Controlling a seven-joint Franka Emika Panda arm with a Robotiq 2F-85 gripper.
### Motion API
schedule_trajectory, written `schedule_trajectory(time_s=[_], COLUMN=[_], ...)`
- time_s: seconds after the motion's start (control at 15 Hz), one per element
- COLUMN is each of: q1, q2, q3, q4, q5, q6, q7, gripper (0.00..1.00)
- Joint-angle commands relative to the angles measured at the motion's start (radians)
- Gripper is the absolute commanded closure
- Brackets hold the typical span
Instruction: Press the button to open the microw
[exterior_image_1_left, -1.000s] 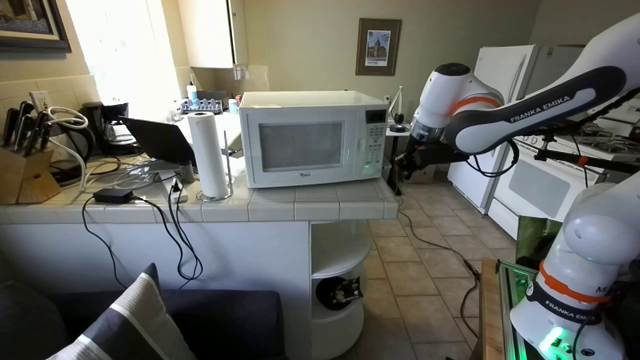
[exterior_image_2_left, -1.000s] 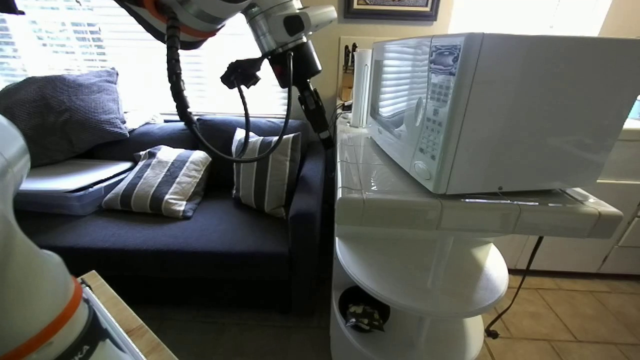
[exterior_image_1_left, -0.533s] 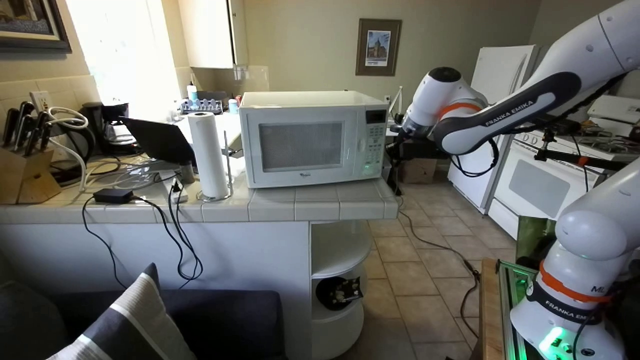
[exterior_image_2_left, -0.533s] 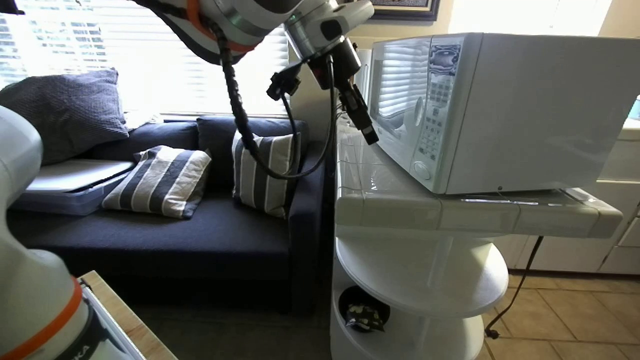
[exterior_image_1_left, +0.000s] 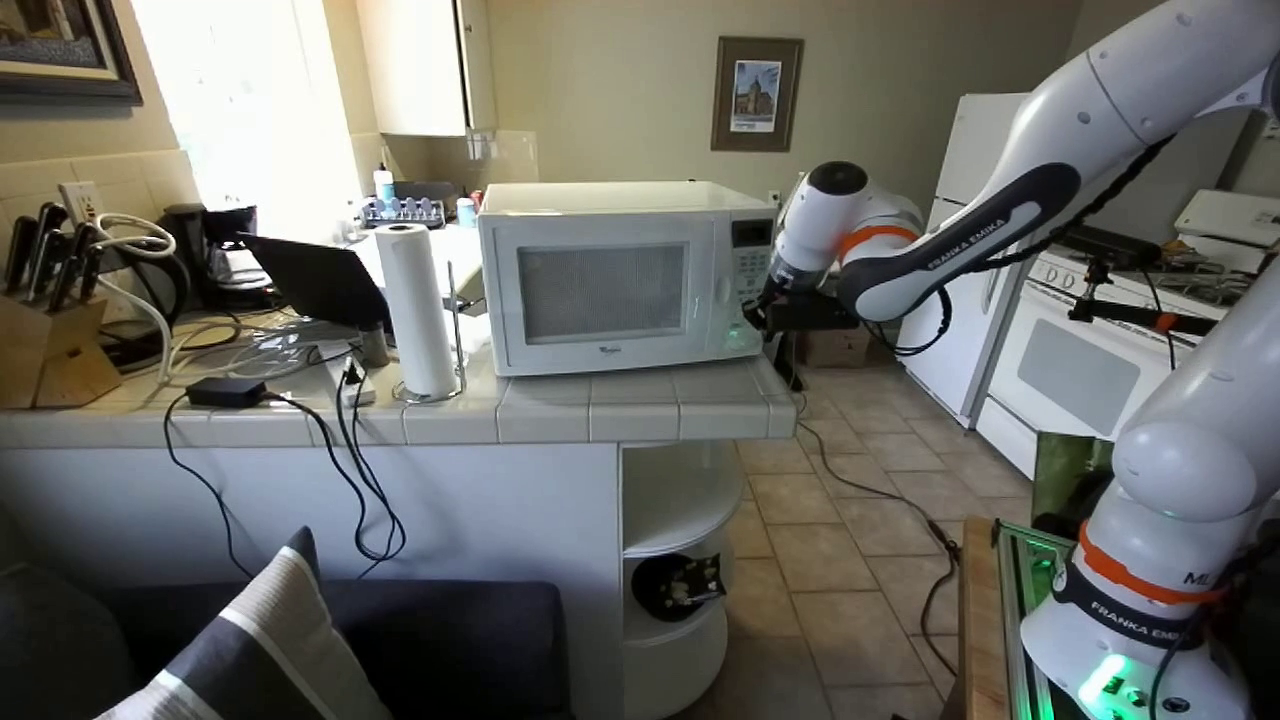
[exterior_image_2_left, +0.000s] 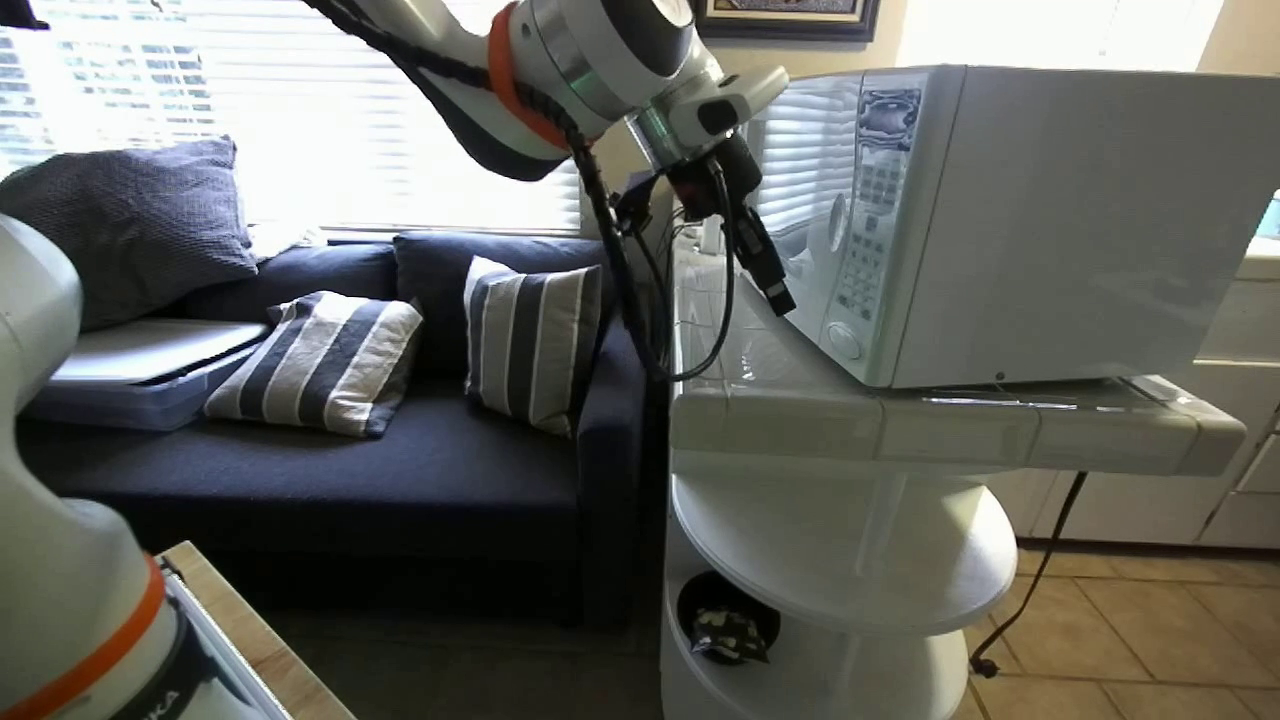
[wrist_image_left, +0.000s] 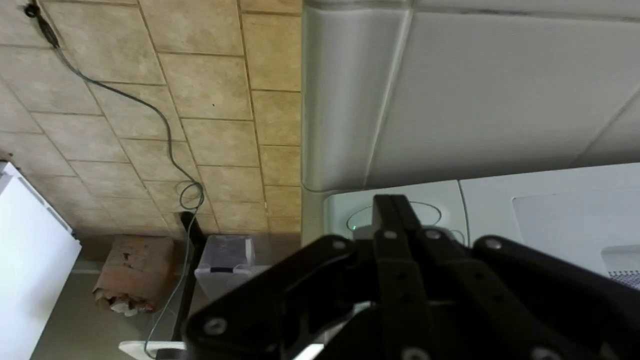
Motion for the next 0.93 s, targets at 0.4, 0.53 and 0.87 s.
schedule_trajectory(time_s=[0.4,0.53,0.87], q1=[0.179,0.205,0.179], q2=[0.189,0.206,0.247], q3=[-0.182,-0.209,-0.194], q4=[0.113,0.127,0.154], q5=[-0.288,-0.323,-0.421], q6=[0.002,-0.006,-0.006], q7=[0.175,0.196,0.25], gripper=[1.0,1.0,1.0])
